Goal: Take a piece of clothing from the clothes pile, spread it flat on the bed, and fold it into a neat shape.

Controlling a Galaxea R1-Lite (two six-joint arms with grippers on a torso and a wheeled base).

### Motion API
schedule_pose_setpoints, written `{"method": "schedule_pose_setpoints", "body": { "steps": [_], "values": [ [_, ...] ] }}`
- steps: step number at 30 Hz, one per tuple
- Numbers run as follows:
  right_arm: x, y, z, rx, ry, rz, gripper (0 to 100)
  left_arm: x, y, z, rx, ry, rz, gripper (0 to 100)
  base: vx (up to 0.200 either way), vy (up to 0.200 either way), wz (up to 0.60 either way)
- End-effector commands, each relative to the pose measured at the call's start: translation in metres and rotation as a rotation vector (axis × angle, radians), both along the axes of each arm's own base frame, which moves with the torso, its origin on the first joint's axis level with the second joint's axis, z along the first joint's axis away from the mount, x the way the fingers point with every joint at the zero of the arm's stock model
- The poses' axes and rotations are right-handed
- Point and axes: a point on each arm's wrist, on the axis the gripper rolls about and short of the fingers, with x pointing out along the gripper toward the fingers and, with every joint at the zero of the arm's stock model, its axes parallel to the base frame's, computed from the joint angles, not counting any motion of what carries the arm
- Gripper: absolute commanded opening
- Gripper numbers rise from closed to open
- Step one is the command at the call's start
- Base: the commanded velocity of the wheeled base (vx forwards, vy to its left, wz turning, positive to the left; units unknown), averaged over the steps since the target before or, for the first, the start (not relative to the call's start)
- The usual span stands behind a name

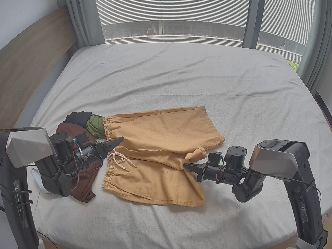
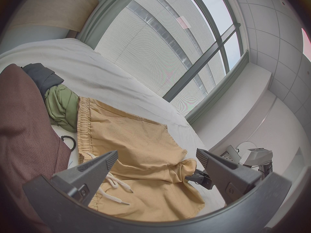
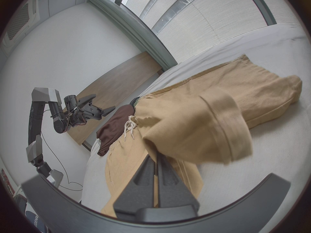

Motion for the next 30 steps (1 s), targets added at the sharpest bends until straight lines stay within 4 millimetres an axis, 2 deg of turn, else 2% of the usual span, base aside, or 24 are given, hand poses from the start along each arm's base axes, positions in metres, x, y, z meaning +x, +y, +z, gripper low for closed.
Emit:
{"method": "schedule_pose_setpoints", "body": {
  "steps": [1,5,12,13,16,22,26,28,30],
  "values": [
    [-0.002,0.006,-0.005,-0.010,0.017,0.015,0,0.000,0.000,-0.002,0.000,0.006,0.000,100,0.000,0.000,0.00],
    [-0.002,0.009,-0.012,-0.024,0.013,0.025,0,0.000,0.000,-0.003,0.001,0.009,0.000,100,0.000,0.000,0.00],
    [-0.002,0.009,-0.014,-0.026,0.013,0.025,0,0.000,0.000,-0.003,0.000,0.010,0.000,100,0.000,0.000,0.00],
    [-0.001,0.010,-0.012,-0.022,0.005,0.025,100,0.000,-0.001,-0.003,0.000,0.010,-0.001,100,0.000,0.000,0.00],
    [-0.003,0.011,-0.010,-0.020,-0.001,0.030,100,0.000,-0.002,-0.004,0.000,0.012,-0.004,100,0.000,0.000,0.00],
    [-0.030,0.012,0.011,-0.020,-0.001,0.059,100,0.000,-0.002,-0.004,0.000,0.010,-0.004,100,0.000,0.000,0.00],
    [-0.033,0.003,0.015,-0.013,-0.015,0.042,100,0.000,-0.002,-0.004,0.000,0.012,-0.006,100,0.000,0.000,0.00],
    [-0.031,-0.012,0.013,-0.018,-0.008,0.005,100,0.000,-0.002,-0.004,0.000,0.012,-0.006,100,0.000,0.000,0.00],
    [-0.030,-0.018,0.011,-0.021,-0.002,-0.009,100,0.000,-0.002,-0.004,0.000,0.012,-0.006,100,0.000,0.000,0.00]
  ]
}}
